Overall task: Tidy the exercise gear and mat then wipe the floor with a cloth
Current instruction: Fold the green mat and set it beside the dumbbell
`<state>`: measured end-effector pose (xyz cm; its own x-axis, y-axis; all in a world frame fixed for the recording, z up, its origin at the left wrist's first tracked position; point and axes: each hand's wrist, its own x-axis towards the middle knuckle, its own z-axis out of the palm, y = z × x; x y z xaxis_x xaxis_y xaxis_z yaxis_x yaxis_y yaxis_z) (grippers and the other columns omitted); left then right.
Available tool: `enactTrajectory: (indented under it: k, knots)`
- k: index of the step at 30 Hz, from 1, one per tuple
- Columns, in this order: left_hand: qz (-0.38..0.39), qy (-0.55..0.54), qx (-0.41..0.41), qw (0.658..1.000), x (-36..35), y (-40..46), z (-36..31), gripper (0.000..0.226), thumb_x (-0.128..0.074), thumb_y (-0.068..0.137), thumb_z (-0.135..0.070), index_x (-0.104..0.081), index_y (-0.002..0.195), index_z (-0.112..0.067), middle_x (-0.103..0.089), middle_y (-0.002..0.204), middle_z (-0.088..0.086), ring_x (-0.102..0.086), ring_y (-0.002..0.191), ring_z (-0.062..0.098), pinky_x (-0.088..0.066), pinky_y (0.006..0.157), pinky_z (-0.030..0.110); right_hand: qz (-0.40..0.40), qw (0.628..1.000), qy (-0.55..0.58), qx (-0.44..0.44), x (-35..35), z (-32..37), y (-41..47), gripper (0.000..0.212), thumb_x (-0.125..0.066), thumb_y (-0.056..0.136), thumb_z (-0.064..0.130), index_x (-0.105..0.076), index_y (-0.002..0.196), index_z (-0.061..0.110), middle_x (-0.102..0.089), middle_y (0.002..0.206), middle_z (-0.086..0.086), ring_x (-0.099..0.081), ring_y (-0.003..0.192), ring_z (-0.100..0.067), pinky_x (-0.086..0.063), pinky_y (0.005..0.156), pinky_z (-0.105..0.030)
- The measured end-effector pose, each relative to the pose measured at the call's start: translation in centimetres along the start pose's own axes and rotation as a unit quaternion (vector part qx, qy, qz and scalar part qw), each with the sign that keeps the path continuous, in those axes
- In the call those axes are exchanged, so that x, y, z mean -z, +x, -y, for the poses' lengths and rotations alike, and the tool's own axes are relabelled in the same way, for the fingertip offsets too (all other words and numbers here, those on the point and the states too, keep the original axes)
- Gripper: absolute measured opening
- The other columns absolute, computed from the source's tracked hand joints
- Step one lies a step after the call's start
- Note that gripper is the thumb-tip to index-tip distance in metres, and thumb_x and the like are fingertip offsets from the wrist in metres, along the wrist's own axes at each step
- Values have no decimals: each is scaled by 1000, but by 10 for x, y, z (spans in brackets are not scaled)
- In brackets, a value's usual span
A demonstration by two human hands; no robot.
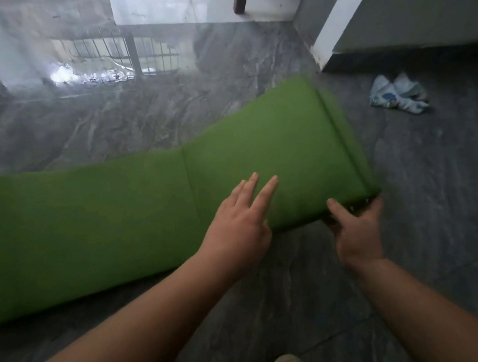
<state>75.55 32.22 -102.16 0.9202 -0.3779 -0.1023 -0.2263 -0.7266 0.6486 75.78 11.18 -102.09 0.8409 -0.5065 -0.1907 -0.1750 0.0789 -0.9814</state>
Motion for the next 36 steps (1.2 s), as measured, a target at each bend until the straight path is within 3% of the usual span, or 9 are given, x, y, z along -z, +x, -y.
enactTrajectory:
  k: [4,10,13,16,18,21,25,29,36]
  knots:
    - [9,-167,5,986,48,-16,-14,75,-53,98,-30,-5,156,-40,-12,165,-2,-19,150,15,-20,122,34,97,990,-49,94,-30,27,-46,66,-61,82,-22,-33,135,7,-59,122,-10,-66,100,0,-53,83,-19]
    - [-37,-326,61,943,116,-58,7,70,-52,99,-32,-11,156,-34,-34,153,0,-49,124,7,-42,101,22,261,925,-138,239,-83,32,-96,71,-76,75,22,-36,129,45,-49,132,2,-59,115,-13,-51,94,-28]
    - [-54,-340,97,934,145,-86,32,66,-49,99,-36,-16,156,-30,-35,154,4,-51,127,13,-50,101,35,324,876,-177,312,-121,28,-113,66,-74,76,27,-39,132,25,-47,129,7,-53,115,-11,-48,92,-26]
    - [-77,-373,149,913,166,-117,58,58,-46,100,-38,-25,152,-25,-44,145,2,-57,121,18,-59,87,46,373,831,-220,349,-152,16,-129,64,-73,78,26,-42,134,19,-47,129,-5,-51,121,-27,-48,96,-44]
    - [-100,-398,195,891,176,-137,76,48,-45,101,-37,-37,145,-20,-52,135,2,-62,113,22,-59,82,51,415,795,-255,362,-169,8,-144,64,-69,79,23,-42,137,22,-45,135,-4,-46,129,-26,-44,103,-49]
    - [-136,-385,266,873,179,-165,113,38,-52,100,-33,-52,131,-11,-62,122,10,-65,107,28,-59,81,55,487,730,-318,358,-185,-7,-168,68,-65,78,14,-41,140,22,-39,142,2,-37,136,-17,-33,115,-41]
    - [-118,-289,342,886,167,-203,176,25,-60,95,-21,-65,119,-13,-71,114,7,-68,100,22,-57,89,38,575,613,-435,323,-201,-40,-189,79,-61,81,11,-28,151,27,-20,157,5,-18,146,-13,-21,122,-36]
    - [-136,-288,357,878,147,-227,223,34,-61,95,-9,-61,129,-5,-65,124,4,-62,110,17,-48,97,26,615,497,-511,338,-225,-67,-207,86,-53,86,10,-8,158,23,-3,164,1,-2,151,-19,-6,123,-32]
    - [-165,-353,444,807,81,-238,292,48,-58,93,-1,-47,140,0,-59,134,14,-58,123,26,-43,110,41,605,397,-588,361,-256,-111,-227,78,-48,93,18,-6,159,22,-7,166,-4,-9,151,-26,-10,121,-36]
